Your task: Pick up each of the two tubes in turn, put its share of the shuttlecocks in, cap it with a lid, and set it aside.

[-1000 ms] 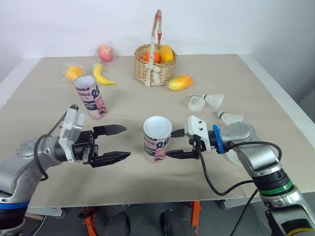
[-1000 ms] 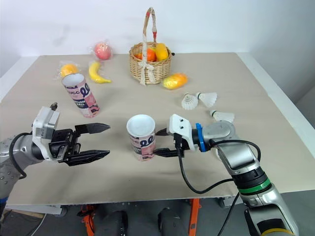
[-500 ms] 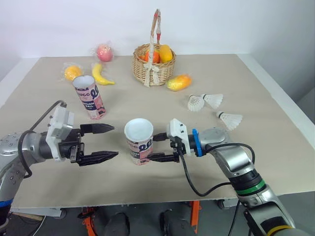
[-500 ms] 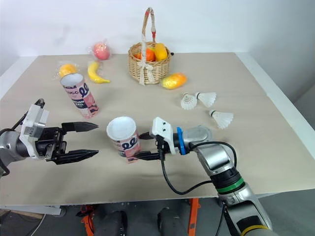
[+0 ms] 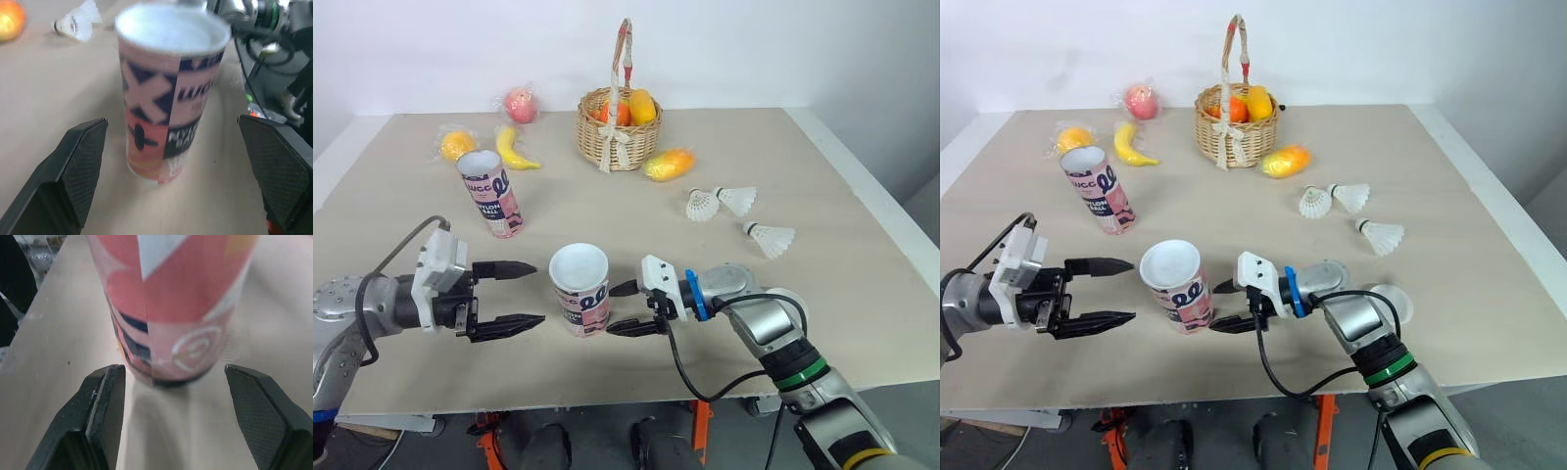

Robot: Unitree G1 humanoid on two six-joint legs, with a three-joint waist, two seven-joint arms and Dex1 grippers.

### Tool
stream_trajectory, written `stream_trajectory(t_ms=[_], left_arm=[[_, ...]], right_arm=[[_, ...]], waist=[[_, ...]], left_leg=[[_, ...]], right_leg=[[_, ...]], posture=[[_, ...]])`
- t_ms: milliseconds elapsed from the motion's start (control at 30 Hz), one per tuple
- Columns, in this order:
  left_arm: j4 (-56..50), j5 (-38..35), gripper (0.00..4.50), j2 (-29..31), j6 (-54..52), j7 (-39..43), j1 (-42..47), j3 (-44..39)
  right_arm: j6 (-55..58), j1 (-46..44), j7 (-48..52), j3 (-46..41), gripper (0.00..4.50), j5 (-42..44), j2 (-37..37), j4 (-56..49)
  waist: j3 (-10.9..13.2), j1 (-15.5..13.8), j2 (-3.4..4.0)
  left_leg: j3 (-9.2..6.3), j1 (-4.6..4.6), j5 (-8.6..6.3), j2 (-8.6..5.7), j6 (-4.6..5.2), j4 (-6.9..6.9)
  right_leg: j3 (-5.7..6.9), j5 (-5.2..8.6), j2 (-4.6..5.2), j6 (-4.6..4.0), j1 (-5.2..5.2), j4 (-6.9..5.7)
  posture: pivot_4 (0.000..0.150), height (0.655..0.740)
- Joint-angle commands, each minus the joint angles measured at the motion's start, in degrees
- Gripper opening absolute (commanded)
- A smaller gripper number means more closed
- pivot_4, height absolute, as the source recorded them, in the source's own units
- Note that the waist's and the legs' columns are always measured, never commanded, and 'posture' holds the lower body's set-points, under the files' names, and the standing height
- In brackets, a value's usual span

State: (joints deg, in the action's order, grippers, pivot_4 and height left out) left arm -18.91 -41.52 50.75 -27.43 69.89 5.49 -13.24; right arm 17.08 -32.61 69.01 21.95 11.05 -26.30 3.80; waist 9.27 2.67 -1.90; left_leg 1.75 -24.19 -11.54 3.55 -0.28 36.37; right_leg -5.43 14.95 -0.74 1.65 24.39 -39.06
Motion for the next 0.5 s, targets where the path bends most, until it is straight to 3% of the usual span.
stream_trajectory(t_ms=[33,133,233,500], left_arm=[[0.3,1.8,4.48,1.0,1.7,1.6,-0.8,0.2],[0.7,2.2,4.5,0.7,1.9,1.9,-0.5,0.5],[1.2,2.6,4.5,0.6,2.2,2.3,-0.3,0.7],[1.9,3.8,4.5,0.7,2.8,3.1,-0.5,1.4]], right_arm=[[0.3,-1.3,1.3,-2.7,3.75,2.1,-0.8,-1.3],[5.1,-1.5,2.1,-3.8,4.4,5.1,-1.2,-4.1],[10.2,-1.8,3.2,-4.8,4.4,9.4,-0.7,-6.8],[7.6,-3.8,1.8,-0.2,4.4,5.5,3.1,-3.4]], waist=[[0.0,0.0,0.01],[0.0,0.0,0.01],[0.0,0.0,0.01],[0.0,0.0,0.0]], left_leg=[[0.0,0.0,0.0,0.0,0.0,0.0],[-0.03,0.0,0.0,-0.01,0.0,0.0],[-0.02,0.0,0.0,0.0,0.0,0.02],[-0.06,0.0,0.0,0.03,0.0,0.03]], right_leg=[[0.0,0.01,0.0,-0.01,0.0,-0.01],[0.03,0.01,0.0,-0.01,-0.01,-0.02],[0.03,-0.01,0.0,0.01,0.0,-0.02],[0.1,0.0,-0.02,-0.01,-0.01,-0.04]], posture=[[0.15,0.74],[0.15,0.74],[0.15,0.74],[0.15,0.74]])
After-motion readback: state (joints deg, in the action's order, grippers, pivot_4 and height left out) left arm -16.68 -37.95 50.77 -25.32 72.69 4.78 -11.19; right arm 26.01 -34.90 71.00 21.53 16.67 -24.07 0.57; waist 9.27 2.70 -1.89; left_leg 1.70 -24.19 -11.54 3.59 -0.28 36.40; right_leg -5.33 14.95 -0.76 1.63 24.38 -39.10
